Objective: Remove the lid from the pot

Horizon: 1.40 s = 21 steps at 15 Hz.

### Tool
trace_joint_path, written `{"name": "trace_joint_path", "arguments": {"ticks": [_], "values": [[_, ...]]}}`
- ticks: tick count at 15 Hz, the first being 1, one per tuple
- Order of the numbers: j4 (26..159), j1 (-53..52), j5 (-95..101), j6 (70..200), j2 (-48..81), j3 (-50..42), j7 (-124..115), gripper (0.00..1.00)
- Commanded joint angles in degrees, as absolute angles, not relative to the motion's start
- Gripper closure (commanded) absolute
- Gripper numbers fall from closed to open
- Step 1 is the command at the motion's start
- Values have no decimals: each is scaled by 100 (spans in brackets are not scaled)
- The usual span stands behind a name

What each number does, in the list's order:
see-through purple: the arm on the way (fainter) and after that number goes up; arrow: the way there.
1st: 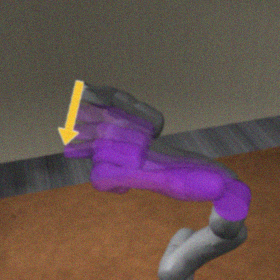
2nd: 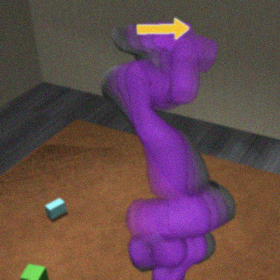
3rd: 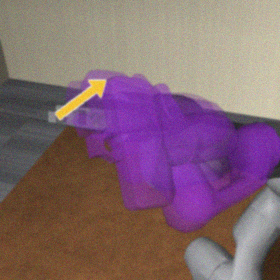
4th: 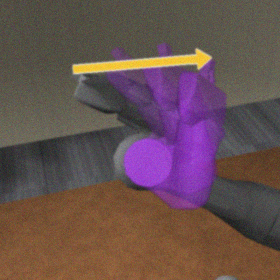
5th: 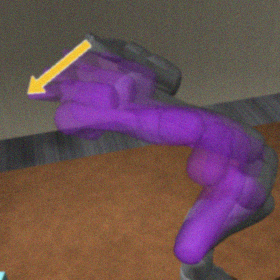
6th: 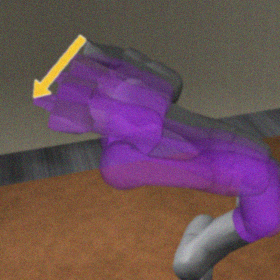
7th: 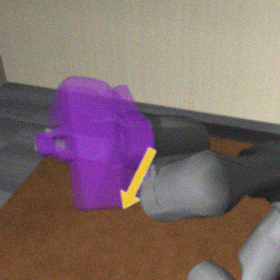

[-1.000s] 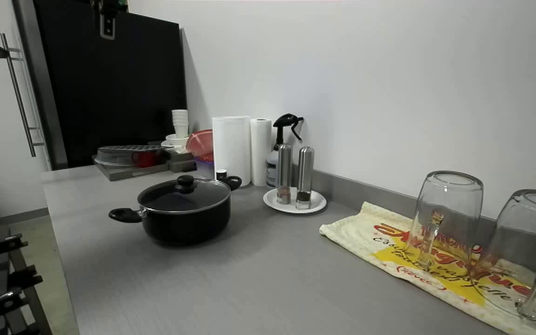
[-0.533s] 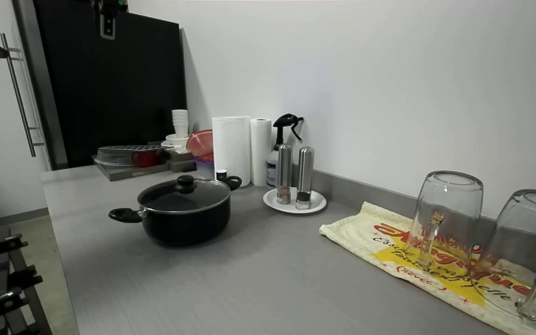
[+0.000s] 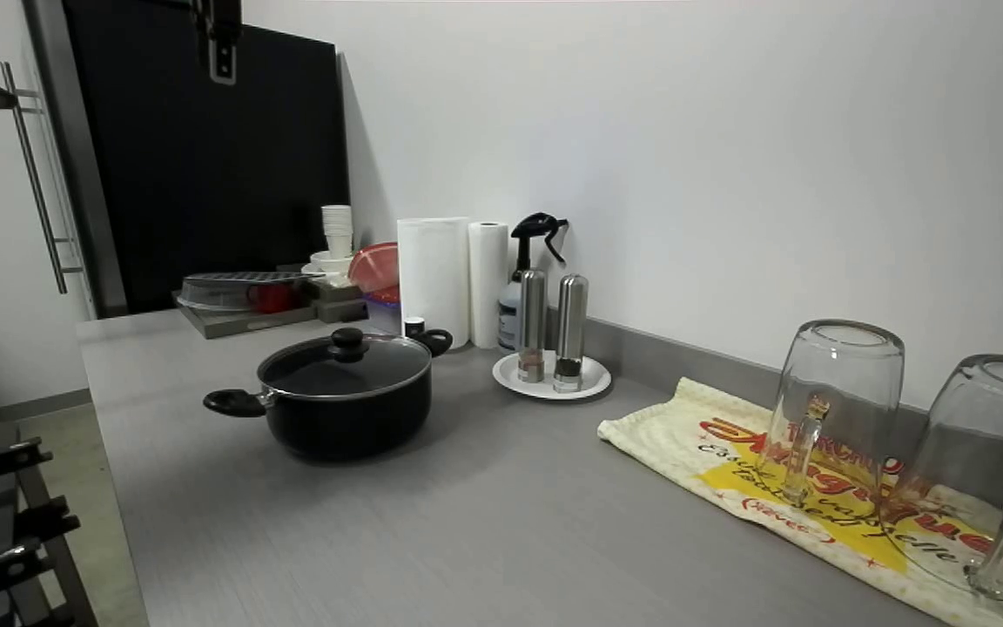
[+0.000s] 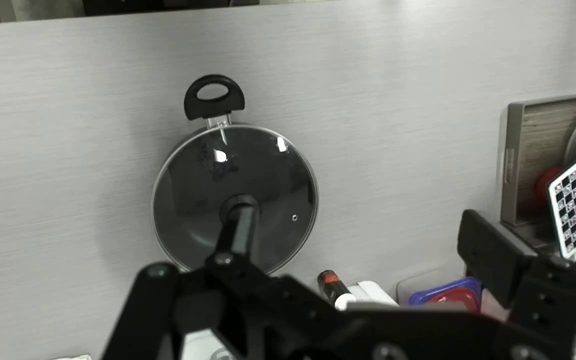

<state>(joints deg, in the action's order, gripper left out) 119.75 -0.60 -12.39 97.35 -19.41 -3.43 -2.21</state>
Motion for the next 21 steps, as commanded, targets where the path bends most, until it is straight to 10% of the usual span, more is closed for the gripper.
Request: {"name": "trace_joint_path", "arguments": {"ticks": [1,21], "values": [[11891,51,-1238,10744,-1438,-230,-344,0],[12489,-107,-127,12842,620,31,-1303,0]]}}
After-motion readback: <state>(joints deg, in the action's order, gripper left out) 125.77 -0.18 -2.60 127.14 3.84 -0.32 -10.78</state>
